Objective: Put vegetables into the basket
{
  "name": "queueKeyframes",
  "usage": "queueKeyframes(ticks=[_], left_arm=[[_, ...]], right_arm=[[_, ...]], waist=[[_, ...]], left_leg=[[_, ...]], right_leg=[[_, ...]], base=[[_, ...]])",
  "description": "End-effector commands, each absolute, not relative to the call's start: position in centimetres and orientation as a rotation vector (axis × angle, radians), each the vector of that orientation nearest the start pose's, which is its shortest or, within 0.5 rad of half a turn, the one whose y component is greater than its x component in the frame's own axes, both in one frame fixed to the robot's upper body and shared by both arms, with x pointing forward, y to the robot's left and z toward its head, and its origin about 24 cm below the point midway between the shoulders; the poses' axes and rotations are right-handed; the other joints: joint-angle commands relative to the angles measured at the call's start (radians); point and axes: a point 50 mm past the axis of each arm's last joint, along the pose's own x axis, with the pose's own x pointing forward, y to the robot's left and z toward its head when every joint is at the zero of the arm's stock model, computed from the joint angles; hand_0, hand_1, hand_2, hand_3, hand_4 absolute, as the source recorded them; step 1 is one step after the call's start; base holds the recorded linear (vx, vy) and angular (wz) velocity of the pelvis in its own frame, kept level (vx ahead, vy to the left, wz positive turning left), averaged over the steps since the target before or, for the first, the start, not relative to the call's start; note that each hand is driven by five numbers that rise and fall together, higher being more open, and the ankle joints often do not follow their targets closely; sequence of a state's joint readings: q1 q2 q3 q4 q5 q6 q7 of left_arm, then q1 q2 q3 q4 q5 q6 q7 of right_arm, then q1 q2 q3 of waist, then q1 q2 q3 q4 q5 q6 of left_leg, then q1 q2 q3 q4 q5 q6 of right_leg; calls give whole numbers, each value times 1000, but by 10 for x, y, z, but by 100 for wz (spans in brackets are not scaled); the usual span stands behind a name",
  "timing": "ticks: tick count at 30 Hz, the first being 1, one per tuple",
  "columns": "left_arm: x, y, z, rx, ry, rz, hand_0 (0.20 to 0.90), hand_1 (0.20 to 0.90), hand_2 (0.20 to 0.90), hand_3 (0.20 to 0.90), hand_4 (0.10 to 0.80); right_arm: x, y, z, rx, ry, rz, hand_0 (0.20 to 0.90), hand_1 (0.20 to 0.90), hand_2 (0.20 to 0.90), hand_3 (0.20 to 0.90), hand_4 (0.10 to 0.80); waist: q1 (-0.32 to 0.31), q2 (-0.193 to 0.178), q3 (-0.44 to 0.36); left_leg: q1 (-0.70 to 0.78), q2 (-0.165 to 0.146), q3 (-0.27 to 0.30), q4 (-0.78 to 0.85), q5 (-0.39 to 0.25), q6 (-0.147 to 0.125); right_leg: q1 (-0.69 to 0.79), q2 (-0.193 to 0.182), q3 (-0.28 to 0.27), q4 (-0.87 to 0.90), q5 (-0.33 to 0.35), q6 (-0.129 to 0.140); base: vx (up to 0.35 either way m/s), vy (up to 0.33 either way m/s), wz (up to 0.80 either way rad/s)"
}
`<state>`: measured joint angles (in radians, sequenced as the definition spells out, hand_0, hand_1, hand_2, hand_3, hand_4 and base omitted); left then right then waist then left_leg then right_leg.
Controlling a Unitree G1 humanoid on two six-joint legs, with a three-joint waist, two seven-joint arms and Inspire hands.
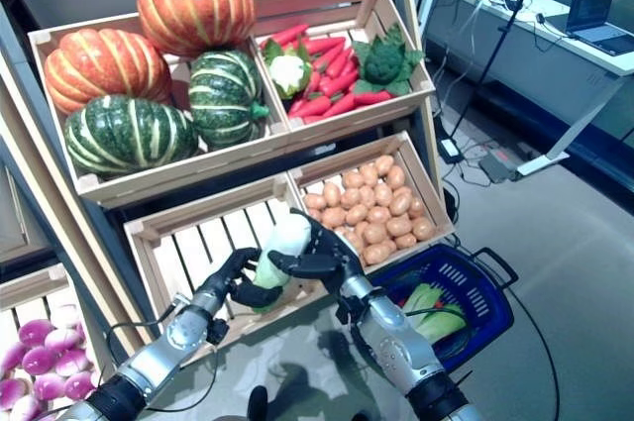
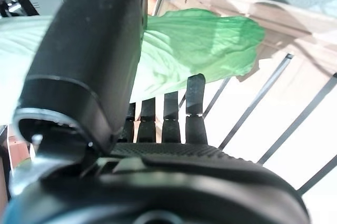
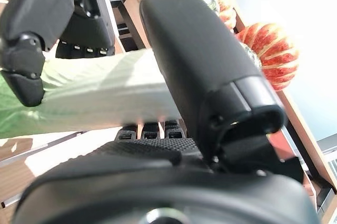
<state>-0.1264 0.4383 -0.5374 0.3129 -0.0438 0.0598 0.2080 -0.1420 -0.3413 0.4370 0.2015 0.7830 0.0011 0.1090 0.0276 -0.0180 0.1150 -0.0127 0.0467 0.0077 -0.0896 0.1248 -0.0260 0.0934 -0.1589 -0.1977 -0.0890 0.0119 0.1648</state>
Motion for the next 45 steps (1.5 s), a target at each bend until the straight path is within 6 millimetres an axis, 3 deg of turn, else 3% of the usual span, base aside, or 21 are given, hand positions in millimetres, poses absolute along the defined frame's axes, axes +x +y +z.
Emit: queueKeyframes(ticks=[1, 11, 13, 14, 26, 34, 39, 45], left_arm=[[280, 135, 31, 476, -1, -220, 300, 300, 300, 300, 400], [278, 133, 27, 434, 34, -235, 300, 300, 300, 300, 400], [277, 132, 26, 423, 38, -243, 604, 604, 604, 604, 602], [277, 133, 25, 414, 42, -237, 900, 900, 900, 900, 800], [276, 133, 29, 290, 47, -247, 900, 900, 900, 900, 800], [276, 140, 36, 126, 40, -225, 900, 900, 900, 900, 800], [277, 147, 37, 74, 42, -214, 900, 900, 900, 900, 800], [278, 150, 37, 40, 53, -207, 900, 900, 900, 900, 800]], right_arm=[[262, -93, 40, 435, 109, 561, 300, 300, 300, 300, 400], [262, -94, 42, 476, 90, 526, 300, 300, 300, 300, 400], [262, -95, 42, 478, 88, 522, 300, 300, 300, 300, 400], [263, -96, 42, 482, 88, 521, 300, 300, 300, 300, 400], [267, -113, 55, 548, 7, 466, 300, 300, 300, 300, 400], [279, -145, 84, 687, -194, 333, 300, 300, 300, 300, 400], [281, -178, 98, 793, -322, 169, 300, 300, 300, 300, 400], [283, -213, 113, 769, -443, -53, 300, 300, 300, 300, 400]], waist=[[24, -5, -51], [18, -1, -50], [16, -1, -49], [15, -1, -49], [13, -1, -44], [13, 1, -41], [8, 0, -44], [-1, 0, -47]], left_leg=[[41, -1, -10, 2, -110, 14], [45, 3, -6, 2, -110, 12], [46, 5, -2, 2, -110, 12], [46, 6, 0, 2, -110, 12], [42, 10, -2, 2, -106, 9], [38, 14, 3, 2, -109, 11], [40, 18, 8, 2, -113, 12], [39, 21, 13, 2, -115, 9]], right_leg=[[-40, -23, 12, 24, 44, -45], [-39, -25, 20, 21, 46, -43], [-40, -25, 22, 23, 46, -42], [-40, -25, 23, 24, 46, -42], [-43, -26, 22, 28, 48, -39], [-49, -25, 21, 33, 46, -38], [-48, -22, 29, 32, 43, -39], [-46, -17, 38, 22, 48, -38]], base=[[0, 0, 0], [0, 0, 0], [0, 0, 0], [0, 0, 0], [2, -1, -3], [0, 0, 0], [0, 0, 0], [-5, 1, 0]])
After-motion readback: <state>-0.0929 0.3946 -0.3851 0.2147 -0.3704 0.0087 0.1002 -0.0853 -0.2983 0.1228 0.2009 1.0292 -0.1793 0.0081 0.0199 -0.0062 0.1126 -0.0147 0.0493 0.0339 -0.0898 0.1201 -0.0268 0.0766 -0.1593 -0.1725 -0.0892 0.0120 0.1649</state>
